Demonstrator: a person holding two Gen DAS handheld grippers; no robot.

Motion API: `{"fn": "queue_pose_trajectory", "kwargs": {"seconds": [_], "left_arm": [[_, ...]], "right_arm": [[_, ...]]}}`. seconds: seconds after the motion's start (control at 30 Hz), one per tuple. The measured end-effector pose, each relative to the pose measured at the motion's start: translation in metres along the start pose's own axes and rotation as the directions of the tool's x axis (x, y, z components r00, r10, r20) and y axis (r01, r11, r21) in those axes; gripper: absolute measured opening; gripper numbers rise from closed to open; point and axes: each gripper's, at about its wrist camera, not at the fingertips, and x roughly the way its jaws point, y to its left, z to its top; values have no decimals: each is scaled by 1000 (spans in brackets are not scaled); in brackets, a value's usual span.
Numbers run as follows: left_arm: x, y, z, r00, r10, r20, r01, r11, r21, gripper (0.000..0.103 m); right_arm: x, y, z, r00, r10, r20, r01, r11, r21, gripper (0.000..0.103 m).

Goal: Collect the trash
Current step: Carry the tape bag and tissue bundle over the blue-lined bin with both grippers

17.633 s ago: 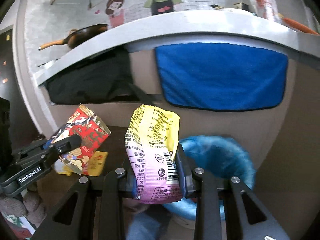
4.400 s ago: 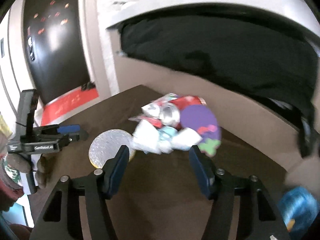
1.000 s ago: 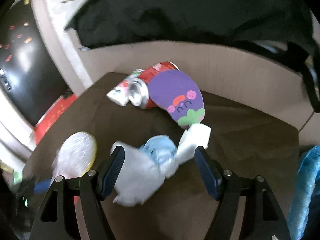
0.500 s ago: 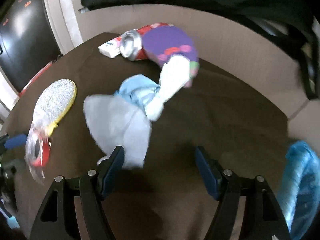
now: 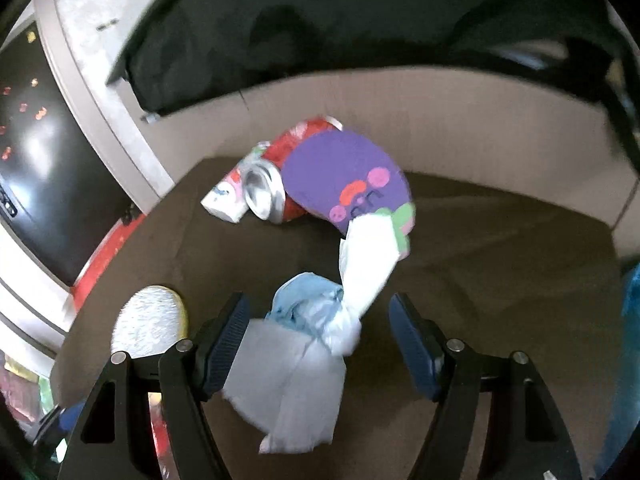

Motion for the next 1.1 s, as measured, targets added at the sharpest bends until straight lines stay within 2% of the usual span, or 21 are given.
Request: {"fn": "queue_pose_trajectory", "kwargs": {"seconds": [0.03,0.07,0.13,0.2,0.27,0.4,0.47,0.73,0.8,0.93,1.1], "left_arm": [[1,-1,-1,1000,-1,-6,1,1000,-2,68],[2,-2,-1,1000,-4,-13,4,1000,-2,68],[6,-6,-1,1000,-8,-22,8,1000,3,69],[12,-13,0,999,-7,-32,7,1000,24,71],[18,-19,3,999,6,-47,-4,999,40,71],[35,-36,11,992,112,-58,-106,989,102,71],[42,-37,13,989,127,-81,-119,987,105,71],[49,-35,17,979,182,-96,-173,980,96,69],[49,-38,15,974,205,-95,-193,974,116,64],[45,-40,11,976,197,-96,-186,976,114,56],[28,-55,10,988,151,-43,-144,980,136,55]], "right_arm": [[5,0,0,1000,7,-16,-7,1000,-6,52],[10,2,0,999,18,-45,-19,1000,-12,46],[5,-3,-2,997,55,-51,-56,998,-9,43],[-9,-6,-4,996,92,-22,-92,996,-16,42],[-29,-9,-7,996,91,16,-90,995,-37,42],[-66,-20,-16,995,62,73,-57,996,-65,42],[-80,-24,-22,994,51,93,-44,996,-81,42],[-106,-41,-36,990,55,127,-43,995,-94,42],[-109,-45,-38,990,62,128,-52,995,-86,42],[-119,-50,-43,987,76,140,-66,995,-80,42],[-135,-53,-48,984,63,166,-48,994,-94,42]]}}
